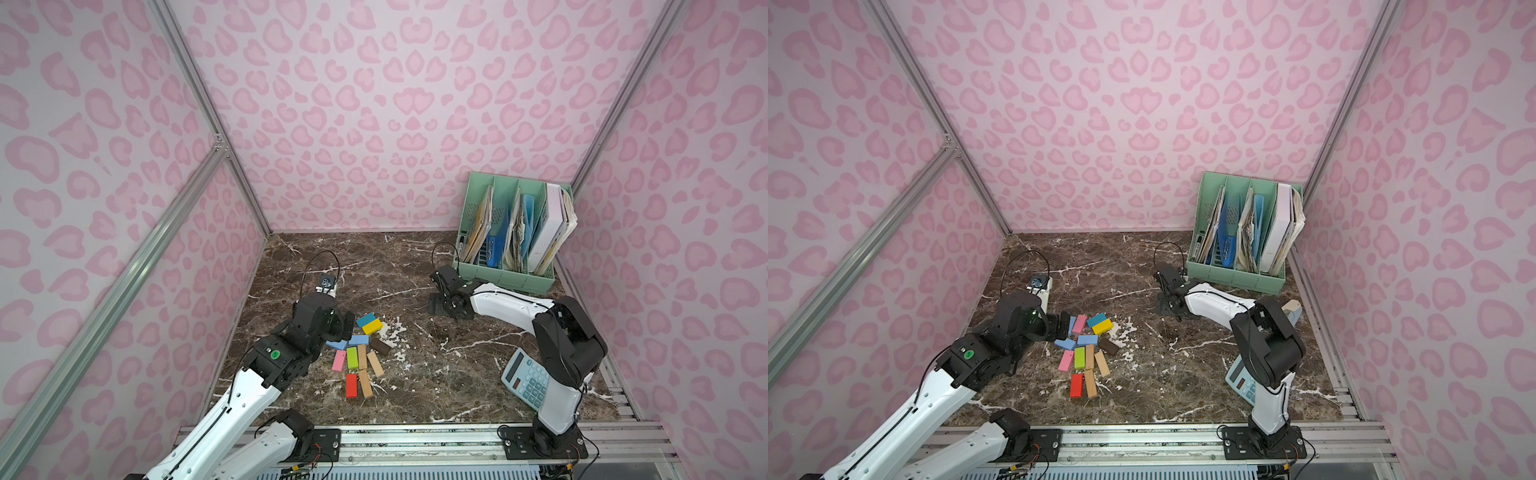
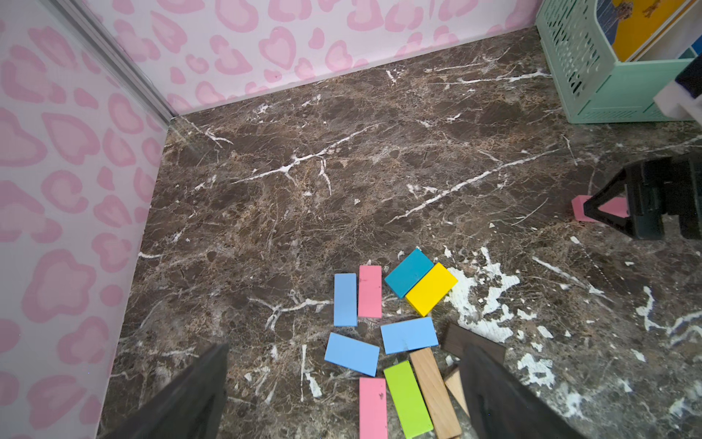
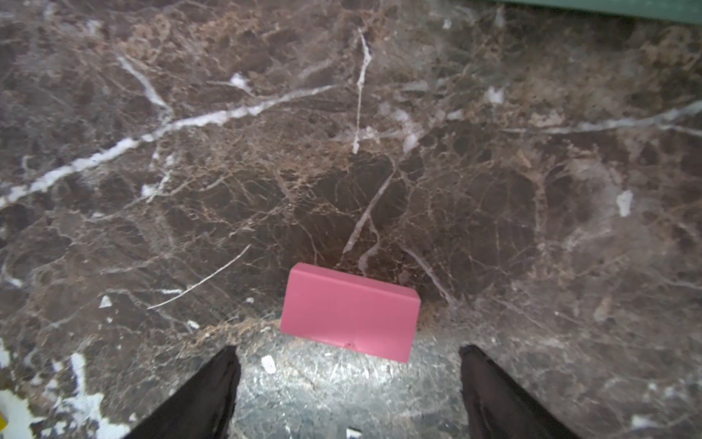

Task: Assemble the number 8 with building blocks
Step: Adjust the building block at the center of the board.

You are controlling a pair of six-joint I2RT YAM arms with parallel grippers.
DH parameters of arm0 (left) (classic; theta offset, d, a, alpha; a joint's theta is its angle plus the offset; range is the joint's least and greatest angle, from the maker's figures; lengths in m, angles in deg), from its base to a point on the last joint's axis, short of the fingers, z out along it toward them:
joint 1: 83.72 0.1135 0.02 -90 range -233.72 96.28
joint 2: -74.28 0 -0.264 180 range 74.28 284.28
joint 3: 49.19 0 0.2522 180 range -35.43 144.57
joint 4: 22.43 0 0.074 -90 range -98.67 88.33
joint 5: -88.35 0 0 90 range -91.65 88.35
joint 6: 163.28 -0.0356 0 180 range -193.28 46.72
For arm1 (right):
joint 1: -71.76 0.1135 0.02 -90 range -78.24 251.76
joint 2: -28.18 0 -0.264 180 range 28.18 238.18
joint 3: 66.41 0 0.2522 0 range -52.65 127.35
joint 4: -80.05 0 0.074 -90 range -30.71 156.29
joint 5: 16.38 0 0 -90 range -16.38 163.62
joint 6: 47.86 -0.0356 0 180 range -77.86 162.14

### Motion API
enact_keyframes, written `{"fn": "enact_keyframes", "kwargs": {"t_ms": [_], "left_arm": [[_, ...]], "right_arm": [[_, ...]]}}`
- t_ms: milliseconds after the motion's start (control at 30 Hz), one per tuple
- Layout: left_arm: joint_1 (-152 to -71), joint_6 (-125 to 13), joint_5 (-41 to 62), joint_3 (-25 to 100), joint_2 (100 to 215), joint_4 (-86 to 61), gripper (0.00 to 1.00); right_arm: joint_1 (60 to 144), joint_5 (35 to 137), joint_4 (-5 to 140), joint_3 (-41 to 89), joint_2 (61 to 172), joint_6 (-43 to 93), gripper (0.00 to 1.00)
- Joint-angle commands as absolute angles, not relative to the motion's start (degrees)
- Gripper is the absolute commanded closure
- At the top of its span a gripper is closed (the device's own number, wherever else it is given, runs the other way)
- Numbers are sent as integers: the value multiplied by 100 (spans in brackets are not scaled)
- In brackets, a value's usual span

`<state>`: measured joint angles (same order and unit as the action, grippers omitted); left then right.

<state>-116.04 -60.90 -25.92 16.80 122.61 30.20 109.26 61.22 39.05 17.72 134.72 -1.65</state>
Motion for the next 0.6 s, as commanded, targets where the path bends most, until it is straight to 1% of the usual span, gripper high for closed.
{"fn": "enact_keyframes", "kwargs": {"t_ms": [0, 167, 400, 567], "left_arm": [[-11604, -5711, -2734, 1606, 12235, 3308, 1], [-11600, -5752, -2871, 1583, 12235, 3332, 1], [-11606, -5667, -2775, 1574, 12235, 3356, 2], [-11604, -5632, -2767, 1586, 12235, 3379, 2]], "right_arm": [[10938, 6005, 3750, 1819, 13538, -568, 12], [10939, 6058, 3763, 1908, 13637, -922, 16], [10938, 6193, 3908, 1970, 13774, -1289, 17], [10939, 6132, 3805, 2122, 13939, -1420, 22]]}}
